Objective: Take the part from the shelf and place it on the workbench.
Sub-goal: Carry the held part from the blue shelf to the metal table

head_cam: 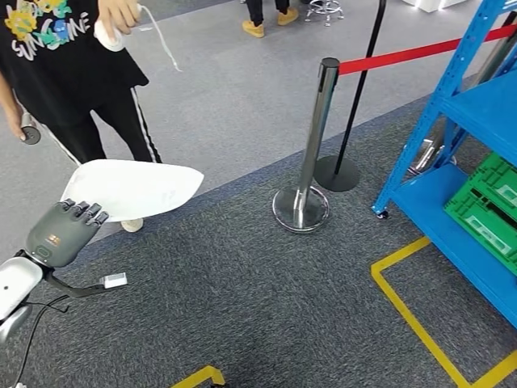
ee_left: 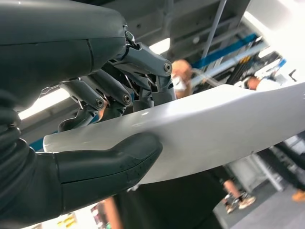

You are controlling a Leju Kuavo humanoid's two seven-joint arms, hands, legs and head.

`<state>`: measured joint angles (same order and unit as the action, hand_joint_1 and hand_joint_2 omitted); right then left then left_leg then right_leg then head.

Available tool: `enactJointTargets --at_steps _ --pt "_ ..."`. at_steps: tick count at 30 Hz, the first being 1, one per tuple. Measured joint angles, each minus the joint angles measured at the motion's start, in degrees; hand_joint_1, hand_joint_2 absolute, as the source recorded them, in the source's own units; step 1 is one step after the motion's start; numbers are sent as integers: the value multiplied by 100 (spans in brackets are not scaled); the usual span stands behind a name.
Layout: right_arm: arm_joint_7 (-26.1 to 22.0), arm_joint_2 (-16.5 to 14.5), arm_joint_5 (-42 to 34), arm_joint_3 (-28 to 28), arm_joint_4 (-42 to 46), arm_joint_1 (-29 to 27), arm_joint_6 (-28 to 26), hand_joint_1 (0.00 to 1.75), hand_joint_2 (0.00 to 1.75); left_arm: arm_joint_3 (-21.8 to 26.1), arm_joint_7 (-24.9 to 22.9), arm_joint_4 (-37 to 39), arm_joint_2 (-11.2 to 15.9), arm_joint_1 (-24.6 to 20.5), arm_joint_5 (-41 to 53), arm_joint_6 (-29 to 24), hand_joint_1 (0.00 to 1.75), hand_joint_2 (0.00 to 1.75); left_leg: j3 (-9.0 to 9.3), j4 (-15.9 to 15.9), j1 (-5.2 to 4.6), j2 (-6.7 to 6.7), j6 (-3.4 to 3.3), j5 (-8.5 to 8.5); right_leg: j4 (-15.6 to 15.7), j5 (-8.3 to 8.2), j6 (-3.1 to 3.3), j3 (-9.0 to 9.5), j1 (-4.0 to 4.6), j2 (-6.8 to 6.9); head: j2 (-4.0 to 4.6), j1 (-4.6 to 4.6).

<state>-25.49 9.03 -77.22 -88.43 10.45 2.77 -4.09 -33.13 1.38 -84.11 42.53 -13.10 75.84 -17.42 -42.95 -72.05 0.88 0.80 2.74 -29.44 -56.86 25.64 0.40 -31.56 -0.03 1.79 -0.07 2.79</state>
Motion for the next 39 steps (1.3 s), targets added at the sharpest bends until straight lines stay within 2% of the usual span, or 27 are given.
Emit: enactJointTargets --at_steps 1,2,4,6,7,8,9,11,13,15,16,17,18,20,22,24,25,26,27,29,30,31,32,33,35,37,39 --pt "1 0 0 0 0 1 1 0 0 0 0 2 0 7 0 0 175 175 11 3 5 -13 8 65 0 4 -4 -1 0 75 0 0" --pt "1 0 0 0 0 5 1 0 0 1 0 4 2 9 0 0 175 175 146 234 9 -49 13 218 -1 12 -14 6 0 148 0 1" --pt "1 3 0 0 -1 11 2 0 0 4 0 4 5 -9 0 0 175 175 587 994 -7 -321 22 530 -21 48 -60 31 21 277 0 6" --pt "1 8 0 0 -2 12 1 0 0 5 0 5 1 -37 -5 1 175 175 841 1453 -30 -525 -42 632 -54 101 -116 51 67 399 0 -4" --pt "1 11 0 0 -2 13 1 0 0 5 0 6 2 -43 -9 1 175 175 856 1509 -46 -520 -86 619 -64 123 -138 60 85 467 0 -9" --pt "1 11 0 0 -2 18 2 0 0 5 0 7 4 -37 -12 2 175 175 840 1503 -46 -425 -144 622 -59 137 -156 74 82 537 0 -19" --pt "1 11 0 0 -2 23 2 0 0 7 0 8 12 -30 -14 2 175 175 832 1508 -47 -355 -178 627 -73 165 -184 78 68 535 0 -20" --pt "-1 10 0 0 -2 29 3 0 0 13 0 9 21 -39 -15 1 175 175 825 1519 -37 -220 -249 646 -330 347 -239 -27 28 258 0 -30" --pt "0 9 0 0 -2 19 3 0 0 13 0 9 18 -62 -15 1 175 175 818 1521 -37 -83 -296 658 -1038 692 -260 -365 9 -93 0 -44" --pt "3 8 0 0 -2 -2 5 0 0 5 2 10 10 -69 -15 3 175 175 810 1519 -50 72 -314 663 -1687 899 -249 -719 9 -174 0 -45" --pt "4 6 0 0 -2 -8 8 0 0 3 3 11 9 -68 -15 5 175 175 808 1517 -55 152 -316 665 -1744 850 -236 -779 9 -182 0 -44" --pt "4 4 0 0 -2 -8 10 0 0 2 4 12 9 -68 -15 6 175 175 810 1516 -56 233 -316 667 -1578 696 -218 -731 7 -204 0 -44" --pt "4 3 0 0 -2 -5 11 0 0 3 4 13 9 -70 -15 7 175 175 813 1515 -53 315 -312 670 -1230 477 -202 -586 2 -265 0 -44" --pt "3 2 0 1 -2 5 9 0 0 5 4 13 9 -80 -15 7 175 175 800 1506 -48 463 -282 681 -476 152 -185 -246 -24 -531 0 -42" --pt "3 1 0 2 -2 9 4 0 0 5 4 14 11 -91 -16 8 175 175 756 1506 -26 599 -213 717 -168 82 -180 -93 -25 -666 0 -38" --pt "3 0 1 1 -2 14 1 0 0 4 7 18 22 -86 -17 9 175 175 718 1534 8 728 -126 769 -141 56 -140 -75 -1 -540 0 -38" --pt "3 0 2 1 -2 20 1 0 0 3 8 20 34 -79 -18 9 175 175 694 1516 7 701 -96 752 -118 36 -105 -69 2 -472 0 -34" --pt "1 0 3 1 -2 26 0 0 0 3 10 23 46 -81 -19 10 175 175 636 1405 -7 593 -75 671 -91 14 -71 -61 0 -404 0 -24" --pt "0 0 4 2 -2 28 0 0 0 3 10 24 57 -90 -19 11 175 175 523 1166 -24 429 -62 519 -64 -3 -43 -57 -2 -334 0 -15" --pt "-1 0 4 2 -2 15 0 0 0 -1 10 27 55 -98 -22 13 175 175 184 417 -47 112 -45 125 -56 -7 -16 -63 16 -192 0 0" --pt "0 0 4 2 -2 6 0 0 0 -3 10 30 51 -89 -25 13 175 175 45 100 -46 43 -37 4 -56 -3 -10 -69 25 -113 0 -1" --pt "1 0 4 2 -2 1 0 0 0 -6 11 33 51 -76 -29 13 175 175 -6 -40 -44 9 -35 -15 -57 0 -7 -72 31 -36 0 1" --pt "2 0 4 2 -2 2 0 0 0 -7 11 37 56 -66 -33 13 175 175 58 42 -44 -16 -36 68 -58 2 -6 -74 32 42 0 1" --pt "2 -1 3 2 -2 6 0 0 0 -4 11 40 64 -64 -38 13 175 175 232 327 -45 -62 -40 224 -58 6 -9 -70 33 114 0 2" --pt "2 -4 2 2 -2 16 -2 0 0 3 11 42 89 -77 -53 11 175 175 699 1108 -68 -322 -62 498 -73 32 -38 -52 56 246 0 3" --pt "2 -7 2 2 -1 17 -4 0 0 8 11 42 108 -87 -71 8 175 175 927 1519 -99 -469 -122 572 -85 65 -81 -29 92 365 0 0" --pt "2 -7 3 2 0 18 -6 0 0 6 11 42 120 -77 -82 4 175 175 918 1553 -109 -336 -199 577 -78 90 -123 2 100 487 0 -2"
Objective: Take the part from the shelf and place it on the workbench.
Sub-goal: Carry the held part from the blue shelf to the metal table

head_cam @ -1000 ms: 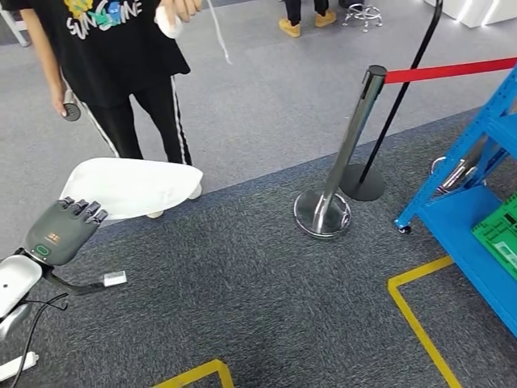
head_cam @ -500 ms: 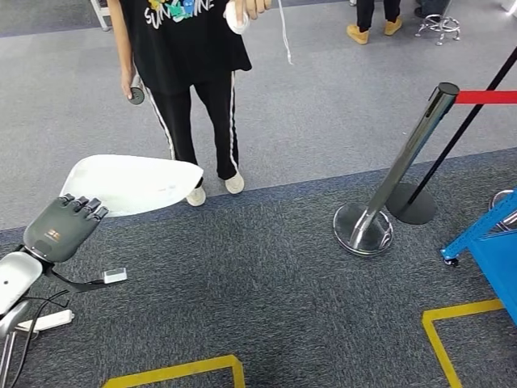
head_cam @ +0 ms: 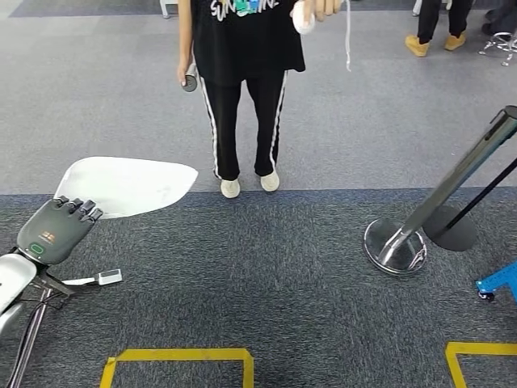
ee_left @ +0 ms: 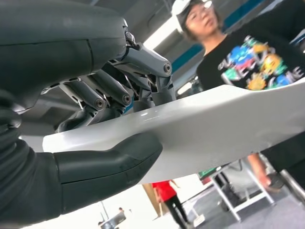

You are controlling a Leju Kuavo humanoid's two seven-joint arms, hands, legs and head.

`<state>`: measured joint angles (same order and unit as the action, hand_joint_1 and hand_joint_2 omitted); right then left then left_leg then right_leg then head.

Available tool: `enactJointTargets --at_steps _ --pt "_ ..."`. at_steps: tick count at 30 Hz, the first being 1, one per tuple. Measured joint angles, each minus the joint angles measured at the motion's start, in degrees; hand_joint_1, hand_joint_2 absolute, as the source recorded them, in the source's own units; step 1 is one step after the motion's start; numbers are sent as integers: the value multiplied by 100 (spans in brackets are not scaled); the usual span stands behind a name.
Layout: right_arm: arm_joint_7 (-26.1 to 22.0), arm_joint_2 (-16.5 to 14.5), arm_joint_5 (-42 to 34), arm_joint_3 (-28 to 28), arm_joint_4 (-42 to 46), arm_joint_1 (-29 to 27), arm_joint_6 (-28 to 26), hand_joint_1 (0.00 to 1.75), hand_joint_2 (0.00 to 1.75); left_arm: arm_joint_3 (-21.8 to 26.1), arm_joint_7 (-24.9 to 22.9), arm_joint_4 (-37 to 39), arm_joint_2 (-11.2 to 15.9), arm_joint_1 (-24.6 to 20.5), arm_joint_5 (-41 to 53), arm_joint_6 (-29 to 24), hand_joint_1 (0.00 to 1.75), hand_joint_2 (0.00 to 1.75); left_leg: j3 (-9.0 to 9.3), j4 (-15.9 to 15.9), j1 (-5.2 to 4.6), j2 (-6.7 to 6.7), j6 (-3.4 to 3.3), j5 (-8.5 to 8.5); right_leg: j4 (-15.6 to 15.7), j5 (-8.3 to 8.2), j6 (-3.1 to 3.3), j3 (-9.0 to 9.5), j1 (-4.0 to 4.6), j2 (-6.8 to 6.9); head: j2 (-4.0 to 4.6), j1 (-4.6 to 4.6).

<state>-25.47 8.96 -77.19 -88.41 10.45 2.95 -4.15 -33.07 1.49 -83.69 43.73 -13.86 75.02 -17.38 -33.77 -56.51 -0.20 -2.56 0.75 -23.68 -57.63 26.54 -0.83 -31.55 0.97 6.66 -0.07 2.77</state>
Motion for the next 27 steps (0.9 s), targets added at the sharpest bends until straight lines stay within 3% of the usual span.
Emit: enactJointTargets --at_steps 1,3,5,7,8,9,11,12,14,15,16,17,18,20,22,23,24,25,27 --pt "0 -1 0 0 2 4 -1 0 0 0 0 0 11 8 -5 -1 175 175 -1 7 8 65 -31 8 -28 37 -31 -5 -9 -29 0 0" --pt "-2 -4 3 0 6 10 -4 0 0 1 -1 0 33 8 -20 -3 175 175 4 22 34 185 -93 27 -374 264 -96 -151 -35 -298 0 -26" --pt "-3 -6 4 0 9 -2 -10 0 0 -2 -3 0 39 14 -40 -7 175 175 0 21 43 302 -124 34 -1172 638 -126 -527 -53 -593 0 -49" --pt "1 -6 2 0 11 -23 -15 0 0 -5 -8 0 34 44 -60 -9 175 175 -3 19 44 446 -133 38 -1777 806 -127 -849 -55 -657 0 -50" --pt "2 -7 2 0 13 -30 -16 0 0 -5 -14 0 34 59 -72 -9 175 175 -1 18 47 522 -132 39 -1768 726 -123 -870 -57 -664 0 -50" --pt "3 -7 2 0 14 -31 -16 0 0 -5 -20 0 33 67 -85 -9 175 175 4 17 53 596 -130 40 -1522 544 -117 -773 -65 -687 0 -50" --pt "2 -9 1 0 20 -28 -17 0 0 -2 -32 0 33 69 -103 -9 175 175 5 4 63 745 -102 40 -677 133 -120 -387 -108 -910 0 -52" --pt "2 -9 0 1 24 -26 -18 0 0 -1 -36 0 33 66 -107 -10 175 175 -10 -6 67 816 -75 47 -338 17 -122 -223 -130 -1033 0 -47" --pt "2 -10 -1 1 31 -21 -19 0 0 1 -40 0 34 72 -111 -13 175 175 -65 -9 82 951 3 80 -71 -24 -101 -90 -138 -1138 0 -46" --pt "3 -10 -1 1 33 -16 -19 0 0 -1 -40 0 37 84 -113 -13 175 175 -90 5 100 1018 44 108 -68 -33 -71 -87 -125 -1075 0 -44" --pt "2 -10 -1 1 34 -10 -20 0 0 -2 -41 0 41 101 -115 -13 175 175 -114 2 110 1007 76 110 -55 -52 -30 -86 -117 -1006 0 -45" --pt "1 -10 -1 1 35 -5 -20 0 0 -2 -42 0 45 113 -115 -13 175 175 -158 -61 106 897 102 62 -35 -72 13 -83 -113 -937 0 -31" --pt "-1 -10 -1 1 35 -5 -21 0 0 -2 -44 0 47 113 -116 -14 175 175 -246 -236 95 730 122 -55 -11 -89 52 -80 -111 -866 0 -19" --pt "-3 -10 -1 2 35 -17 -22 0 0 -3 -47 0 39 106 -118 -15 175 175 -565 -924 74 397 149 -435 11 -98 104 -83 -96 -719 0 8" --pt "-2 -10 -1 2 36 -30 -22 0 0 -6 -48 0 32 122 -119 -15 175 175 -866 -1596 75 329 167 -688 10 -92 120 -94 -83 -566 0 10" --pt "-2 -10 -1 2 36 -31 -22 0 0 -6 -49 0 32 132 -119 -14 175 175 -886 -1668 75 323 168 -662 8 -89 121 -96 -81 -489 0 10" --pt "-2 -10 -1 2 37 -28 -22 0 0 -4 -50 0 33 137 -119 -14 175 175 -787 -1507 74 307 165 -536 7 -85 121 -94 -79 -413 0 10" --pt "-2 -10 -1 2 37 -23 -22 0 0 -1 -51 0 37 138 -119 -13 175 175 -581 -1152 70 248 156 -348 5 -78 115 -86 -78 -341 0 11" --pt "-2 -10 -1 2 40 -15 -24 0 0 9 -55 -1 44 122 -120 -15 175 175 -132 -361 40 -17 119 -79 -10 -51 84 -67 -51 -213 0 13"
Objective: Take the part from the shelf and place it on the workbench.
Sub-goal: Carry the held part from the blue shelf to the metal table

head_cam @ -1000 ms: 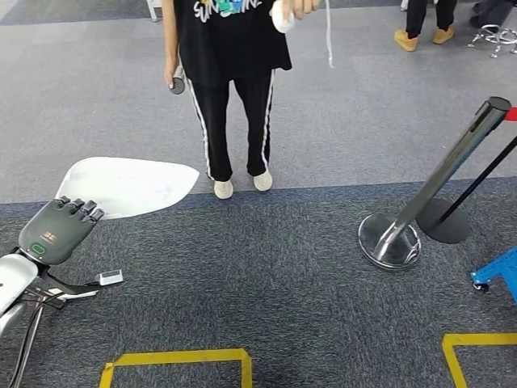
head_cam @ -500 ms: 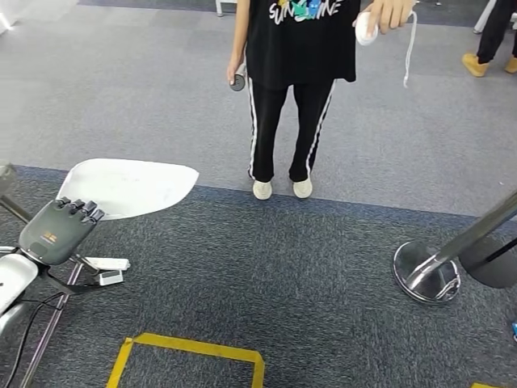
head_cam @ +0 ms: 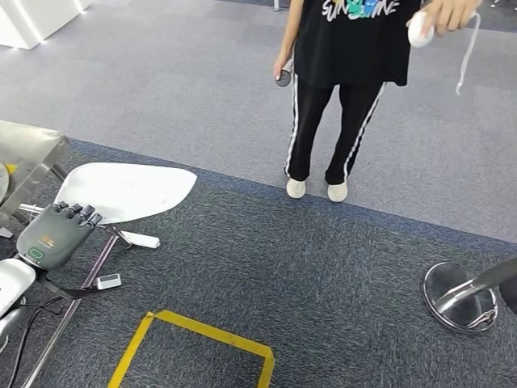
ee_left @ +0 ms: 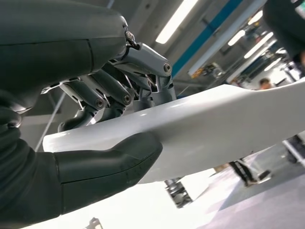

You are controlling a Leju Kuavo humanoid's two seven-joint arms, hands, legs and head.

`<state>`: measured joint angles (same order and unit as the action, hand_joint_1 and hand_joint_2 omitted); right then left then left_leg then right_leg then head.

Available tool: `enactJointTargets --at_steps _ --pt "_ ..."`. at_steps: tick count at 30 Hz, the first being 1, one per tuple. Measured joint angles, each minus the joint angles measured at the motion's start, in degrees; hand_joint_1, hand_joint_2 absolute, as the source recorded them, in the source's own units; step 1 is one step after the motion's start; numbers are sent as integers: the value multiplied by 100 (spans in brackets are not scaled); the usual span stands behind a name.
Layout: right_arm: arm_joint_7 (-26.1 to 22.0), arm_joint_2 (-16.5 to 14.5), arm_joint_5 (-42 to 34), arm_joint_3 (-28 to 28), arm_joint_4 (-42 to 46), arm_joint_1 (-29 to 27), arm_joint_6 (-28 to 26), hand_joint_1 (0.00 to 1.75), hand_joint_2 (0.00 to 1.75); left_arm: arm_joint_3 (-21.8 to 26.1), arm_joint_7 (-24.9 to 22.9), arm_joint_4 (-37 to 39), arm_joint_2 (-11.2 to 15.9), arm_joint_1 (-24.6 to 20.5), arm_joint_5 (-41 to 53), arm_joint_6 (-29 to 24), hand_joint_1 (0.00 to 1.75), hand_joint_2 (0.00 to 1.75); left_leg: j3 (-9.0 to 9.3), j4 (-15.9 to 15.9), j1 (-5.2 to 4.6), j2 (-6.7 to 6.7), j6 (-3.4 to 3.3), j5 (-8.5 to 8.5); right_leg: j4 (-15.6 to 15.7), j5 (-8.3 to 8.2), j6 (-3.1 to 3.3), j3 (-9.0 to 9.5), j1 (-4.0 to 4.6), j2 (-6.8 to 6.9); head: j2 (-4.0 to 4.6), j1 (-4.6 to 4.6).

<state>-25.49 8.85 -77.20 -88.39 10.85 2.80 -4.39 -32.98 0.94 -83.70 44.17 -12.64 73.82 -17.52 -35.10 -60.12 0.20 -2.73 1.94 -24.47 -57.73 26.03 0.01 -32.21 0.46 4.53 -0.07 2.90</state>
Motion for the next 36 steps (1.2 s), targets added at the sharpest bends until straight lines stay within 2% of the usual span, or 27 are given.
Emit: enactJointTargets --at_steps 2,4,5,6,8,10,11,12,13,15,17,19,20,22,23,24,25,26,27,28,29,30,32,33,34,35,36 --pt "-1 -1 0 0 2 0 -5 0 0 9 -4 -1 4 -12 -1 -2 175 175 173 347 -34 -130 -57 46 -12 29 -46 18 39 127 0 -1" --pt "-2 -2 1 -1 3 7 -7 0 0 13 -8 -1 6 3 -1 -2 175 175 159 376 -29 11 -123 56 -11 58 -95 30 47 245 0 -1" --pt "-2 -3 1 -1 5 13 -7 0 0 17 -9 -1 9 10 -1 -2 175 175 159 384 -16 80 -155 66 -55 105 -127 18 36 188 0 -4" --pt "-3 -4 1 -1 9 17 -7 0 0 22 -12 -1 10 10 -1 -2 175 175 162 392 1 142 -186 78 -197 201 -162 -39 21 56 0 -14" --pt "-2 -5 1 -1 15 11 -9 0 0 31 -16 -2 6 7 -1 -3 175 175 161 396 23 267 -224 90 -865 538 -215 -340 -7 -297 0 -36" --pt "-1 -4 0 -1 17 -9 -10 0 0 28 -17 -2 -5 21 -1 -3 175 175 154 394 27 410 -235 95 -1621 803 -232 -728 -12 -429 0 -39" --pt "0 -4 0 -1 17 -17 -10 0 0 26 -17 -2 -8 29 -1 -3 175 175 153 392 29 485 -235 97 -1749 785 -233 -816 -13 -441 0 -40" --pt "0 -4 0 -1 17 -19 -10 0 0 26 -17 -2 -9 34 -1 -3 175 175 155 389 34 562 -232 99 -1634 653 -229 -785 -17 -453 0 -39" --pt "0 -4 0 -2 19 -18 -9 0 0 27 -18 -2 -9 34 -1 -3 175 175 159 386 42 638 -225 100 -1305 442 -226 -643 -28 -486 0 -39" --pt "-1 -5 1 -1 24 -11 -10 0 0 33 -21 -2 -1 33 -2 -3 175 175 154 372 55 777 -185 104 -471 97 -235 -245 -75 -712 0 -40" --pt "-2 -7 12 0 38 -5 -17 0 0 50 -38 -9 33 48 -9 -5 175 175 109 367 69 900 -109 131 -81 13 -213 -43 -88 -862 0 -41" --pt "-2 -10 28 -1 54 4 -52 0 0 88 -63 -20 102 123 -32 -18 175 175 58 388 95 1014 -28 175 -80 5 -137 -42 -58 -773 0 -44" --pt "-2 -19 33 -1 63 9 -91 0 0 119 -78 -30 151 191 -54 -33 175 175 37 373 100 975 0 163 -75 -10 -93 -46 -53 -715 0 -41" --pt "1 -53 41 -2 92 14 -210 0 0 210 -110 -61 254 331 -127 -87 175 175 -108 67 83 706 32 -49 -48 -38 -13 -54 -53 -600 0 -21" --pt "4 -73 44 -2 110 7 -269 0 0 270 -122 -81 291 395 -168 -121 175 175 -255 -267 71 530 39 -245 -40 -42 16 -61 -46 -536 0 -11" --pt "9 -88 48 -2 128 -3 -314 0 0 332 -131 -99 314 455 -204 -151 175 175 -434 -665 65 429 48 -447 -39 -39 36 -70 -35 -467 0 -5" --pt "13 -101 53 -2 147 -13 -345 0 0 390 -137 -116 328 521 -228 -175 175 175 -592 -1020 65 389 55 -597 -40 -35 47 -76 -25 -394 0 -4" --pt "16 -112 57 -2 166 -16 -363 0 0 436 -139 -129 339 588 -240 -188 175 175 -675 -1224 64 372 56 -650 -40 -32 53 -79 -16 -318 0 -4" --pt "18 -122 61 -2 183 -14 -374 0 0 469 -139 -139 350 648 -243 -196 175 175 -655 -1218 62 359 50 -595 -40 -29 56 -79 -7 -243 0 -4" --pt "20 -134 64 -2 202 -8 -383 0 0 501 -140 -152 363 696 -244 -198 175 175 -521 -993 55 324 35 -452 -40 -27 56 -76 0 -166 0 -4" --pt "23 -143 68 -2 220 0 -389 0 0 535 -140 -169 380 727 -244 -199 175 175 -301 -615 35 222 7 -270 -40 -24 52 -69 8 -91 0 -5" --pt "27 -150 73 -2 237 5 -395 0 0 576 -140 -190 397 742 -244 -199 175 175 -72 -202 0 56 -22 -135 -47 -15 40 -64 27 -17 0 -4" --pt "40 -156 85 -2 269 11 -405 0 0 669 -139 -236 420 757 -240 -191 175 175 202 313 -60 -160 -87 -13 -55 8 2 -55 61 121 0 -5" --pt "48 -157 92 -2 284 14 -413 0 0 706 -136 -252 425 775 -236 -185 175 175 221 382 -79 -158 -109 -17 -58 20 -21 -49 72 197 0 -5" --pt "55 -157 99 -2 301 19 -420 0 0 735 -127 -264 426 808 -228 -178 175 175 209 385 -79 -69 -134 -3 -54 30 -43 -36 73 273 0 -4" --pt "60 -157 104 -2 316 25 -426 0 0 755 -115 -275 428 848 -215 -170 175 175 202 396 -68 6 -156 11 -75 54 -76 -37 66 269 0 -3" --pt "61 -157 107 -2 333 29 -434 0 0 774 -101 -283 432 879 -201 -162 175 175 201 405 -51 76 -180 25 -153 117 -114 -63 56 169 0 -11"
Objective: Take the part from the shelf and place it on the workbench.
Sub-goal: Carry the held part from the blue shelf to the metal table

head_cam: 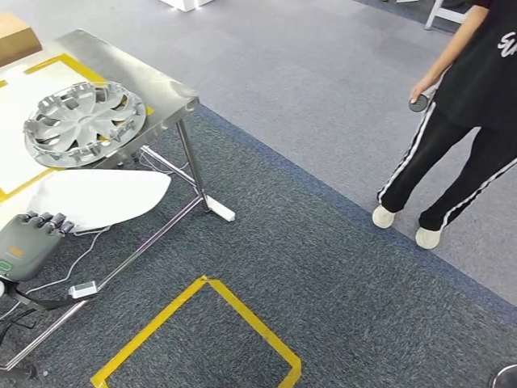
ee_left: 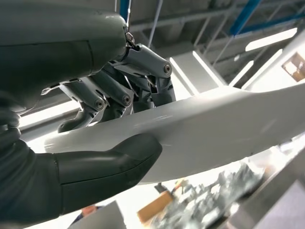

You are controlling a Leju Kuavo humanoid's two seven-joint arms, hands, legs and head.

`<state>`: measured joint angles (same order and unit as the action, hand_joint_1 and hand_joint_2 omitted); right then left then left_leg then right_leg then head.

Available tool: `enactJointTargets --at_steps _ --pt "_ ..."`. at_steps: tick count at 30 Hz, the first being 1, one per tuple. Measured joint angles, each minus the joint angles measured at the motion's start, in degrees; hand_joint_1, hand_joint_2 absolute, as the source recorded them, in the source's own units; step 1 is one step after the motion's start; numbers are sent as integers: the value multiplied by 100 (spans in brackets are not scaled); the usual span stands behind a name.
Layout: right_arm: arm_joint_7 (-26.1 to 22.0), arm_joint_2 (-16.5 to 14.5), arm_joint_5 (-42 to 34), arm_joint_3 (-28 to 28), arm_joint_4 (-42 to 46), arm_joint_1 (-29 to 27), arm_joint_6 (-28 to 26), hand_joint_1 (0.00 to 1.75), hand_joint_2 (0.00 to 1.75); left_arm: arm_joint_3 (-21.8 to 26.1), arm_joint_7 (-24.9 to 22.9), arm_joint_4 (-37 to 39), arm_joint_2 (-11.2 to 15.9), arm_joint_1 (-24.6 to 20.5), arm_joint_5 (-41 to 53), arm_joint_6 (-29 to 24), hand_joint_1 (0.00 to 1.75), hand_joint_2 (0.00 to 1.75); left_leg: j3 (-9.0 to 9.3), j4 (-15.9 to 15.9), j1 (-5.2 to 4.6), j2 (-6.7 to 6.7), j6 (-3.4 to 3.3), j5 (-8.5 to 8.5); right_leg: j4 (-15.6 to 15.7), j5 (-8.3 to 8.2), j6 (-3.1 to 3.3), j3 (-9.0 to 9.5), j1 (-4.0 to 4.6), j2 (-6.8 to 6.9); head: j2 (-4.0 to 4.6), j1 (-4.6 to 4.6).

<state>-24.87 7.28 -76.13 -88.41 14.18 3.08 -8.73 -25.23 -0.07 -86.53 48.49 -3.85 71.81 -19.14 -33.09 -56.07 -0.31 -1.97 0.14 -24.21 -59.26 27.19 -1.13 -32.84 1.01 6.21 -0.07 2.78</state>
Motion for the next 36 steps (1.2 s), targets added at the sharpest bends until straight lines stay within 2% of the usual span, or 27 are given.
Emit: enactJointTargets --at_steps 1,2,3,4,5,6,7,8,10,11,12,14,15,16,18,20,21,22,23,25,27,29,30,31,33,35,36 --pt "-1 1 2 0 19 1 -7 0 0 20 15 -10 -2 18 13 7 175 175 0 9 24 64 -25 17 -181 115 -39 -76 -12 -165 0 -13" --pt "-1 1 3 0 36 -2 -15 0 0 39 27 -20 -5 26 27 11 175 175 -3 12 46 127 -44 30 -485 278 -75 -214 -29 -366 0 -28" --pt "-1 1 4 0 53 -11 -22 0 0 56 37 -26 -11 26 35 15 175 175 -10 11 56 197 -58 37 -870 462 -97 -388 -40 -507 0 -42" --pt "0 2 4 -1 67 -21 -27 0 0 65 45 -30 -20 32 40 17 175 175 -17 9 60 270 -65 42 -1246 611 -110 -569 -49 -570 0 -48" --pt "1 2 4 -1 76 -30 -30 0 0 69 50 -31 -27 40 50 20 175 175 -21 7 63 349 -67 45 -1498 673 -119 -699 -54 -593 0 -49" --pt "2 2 4 -2 85 -37 -31 0 0 71 54 -31 -33 48 57 23 175 175 -22 6 67 429 -64 48 -1545 625 -122 -737 -57 -602 0 -49" --pt "2 2 4 -2 92 -38 -32 0 0 73 55 -31 -39 55 63 25 175 175 -20 5 75 508 -58 52 -1364 475 -120 -664 -61 -621 0 -49" --pt "2 3 4 -1 98 -36 -33 0 0 78 56 -32 -44 57 69 27 175 175 -18 2 86 587 -45 55 -996 259 -120 -498 -73 -694 0 -49" --pt "2 3 4 0 112 -29 -35 0 0 97 57 -35 -45 53 71 28 175 175 -41 -18 94 735 4 61 -229 -32 -115 -130 -127 -1021 0 -47" --pt "3 3 4 0 119 -26 -36 0 0 110 57 -39 -41 52 71 28 175 175 -66 -23 99 806 41 72 -10 -83 -101 -19 -147 -1141 0 -45" --pt "3 4 4 0 126 -26 -36 0 0 121 57 -42 -36 54 71 28 175 175 -95 -21 106 876 83 91 70 -75 -74 25 -152 -1193 0 -42" --pt "4 5 4 0 137 -19 -37 0 0 134 57 -47 -15 71 72 28 175 175 -138 -2 132 985 155 126 86 -92 7 37 -140 -1045 0 -41" --pt "3 5 4 0 143 -17 -37 0 0 141 57 -48 -1 77 73 28 175 175 -173 -47 127 920 181 91 106 -105 53 45 -141 -968 0 -28" --pt "2 5 4 0 148 -15 -37 0 0 149 57 -48 10 74 73 29 175 175 -247 -188 117 782 204 -6 130 -117 93 52 -145 -888 0 -9" --pt "0 9 4 0 151 -24 -37 0 0 165 57 -49 12 58 73 30 175 175 -551 -825 97 417 242 -362 158 -121 152 58 -135 -726 0 27" --pt "-5 17 4 0 154 -36 -44 0 0 167 58 -49 -6 69 73 30 175 175 -871 -1519 106 278 267 -638 158 -111 172 52 -117 -561 0 31" --pt "-13 21 5 0 163 -38 -56 0 0 166 59 -49 -11 82 73 30 175 175 -911 -1629 108 262 270 -634 157 -105 175 52 -112 -480 0 31" --pt "-23 26 5 0 180 -36 -72 0 0 168 60 -49 -15 90 73 30 175 175 -833 -1510 108 246 269 -523 156 -99 172 57 -110 -400 0 31" --pt "-34 30 6 0 203 -32 -90 0 0 174 60 -49 -15 92 73 30 175 175 -649 -1193 106 199 262 -344 155 -90 162 69 -109 -324 0 31" --pt "-49 48 7 0 251 -24 -122 0 0 187 60 -49 -14 82 72 29 175 175 -198 -408 76 -74 227 -50 148 -59 122 99 -85 -197 0 34" --pt "-55 75 5 1 296 -21 -148 0 0 194 60 -49 -16 80 69 27 175 175 -4 -31 40 -235 171 13 148 -25 72 132 -42 -77 0 30" --pt "-57 94 5 2 338 -16 -159 0 0 194 61 -50 -16 95 67 27 175 175 -19 0 38 -106 109 11 160 1 22 167 -28 30 0 26" --pt "-57 100 5 1 352 -14 -160 0 0 197 62 -51 -15 100 67 27 175 175 -21 6 52 -38 83 19 132 35 -11 160 -38 -24 0 23" --pt "-58 106 5 1 366 -14 -161 0 0 201 62 -52 -15 97 67 27 175 175 -21 12 69 24 49 28 13 118 -46 112 -52 -151 0 14" --pt "-58 115 4 2 391 -21 -168 0 0 209 62 -55 -25 90 67 26 175 175 -23 17 96 146 1 40 -604 439 -101 -182 -75 -483 0 -14" --pt "-57 125 -1 2 422 -38 -191 0 0 209 64 -56 -49 91 55 30 175 175 -29 15 101 288 -19 42 -1381 734 -118 -576 -79 -597 0 -27" --pt "-56 136 -6 2 445 -48 -208 0 0 209 65 -55 -63 93 42 34 175 175 -27 12 103 364 -20 41 -1559 744 -119 -689 -80 -605 0 -26"
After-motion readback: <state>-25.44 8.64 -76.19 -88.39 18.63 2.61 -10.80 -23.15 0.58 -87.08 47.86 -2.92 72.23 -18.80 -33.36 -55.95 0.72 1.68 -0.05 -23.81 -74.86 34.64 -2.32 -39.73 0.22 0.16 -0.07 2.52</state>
